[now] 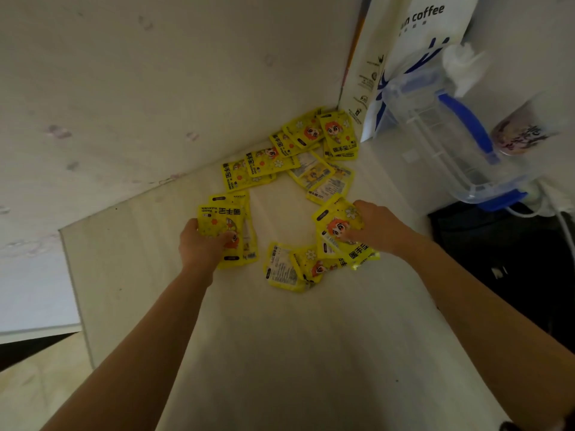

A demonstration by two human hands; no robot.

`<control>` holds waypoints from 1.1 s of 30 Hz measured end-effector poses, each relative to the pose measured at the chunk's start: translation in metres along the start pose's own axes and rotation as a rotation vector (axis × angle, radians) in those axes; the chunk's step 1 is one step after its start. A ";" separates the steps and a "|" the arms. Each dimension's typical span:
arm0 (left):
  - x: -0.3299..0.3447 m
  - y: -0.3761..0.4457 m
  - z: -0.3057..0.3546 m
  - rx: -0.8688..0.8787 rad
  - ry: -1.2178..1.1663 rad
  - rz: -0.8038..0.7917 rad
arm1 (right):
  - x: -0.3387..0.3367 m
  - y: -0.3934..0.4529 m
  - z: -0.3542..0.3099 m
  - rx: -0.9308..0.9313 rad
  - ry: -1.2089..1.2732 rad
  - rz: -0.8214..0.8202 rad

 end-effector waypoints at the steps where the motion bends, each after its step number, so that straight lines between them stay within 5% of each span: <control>1: 0.000 -0.006 -0.001 0.003 -0.006 -0.013 | -0.002 -0.006 0.000 0.011 0.059 0.026; 10: 0.002 -0.077 -0.006 0.010 -0.149 -0.132 | 0.007 -0.084 -0.005 0.119 0.621 0.264; 18: 0.021 -0.129 -0.042 -0.043 -0.200 -0.293 | 0.096 -0.149 0.001 0.364 1.115 0.399; 33: -0.006 -0.172 -0.083 0.043 -0.045 -0.683 | 0.213 -0.295 -0.024 0.606 1.310 0.803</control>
Point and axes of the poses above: each hand's wrist, its own y-axis towards the middle knuckle, its own x-axis out of the palm, z = x × y, the point moved 10 cm from there along y, towards the middle knuckle, and after that the axes turned 2 degrees about y, right-handed, at the moved point
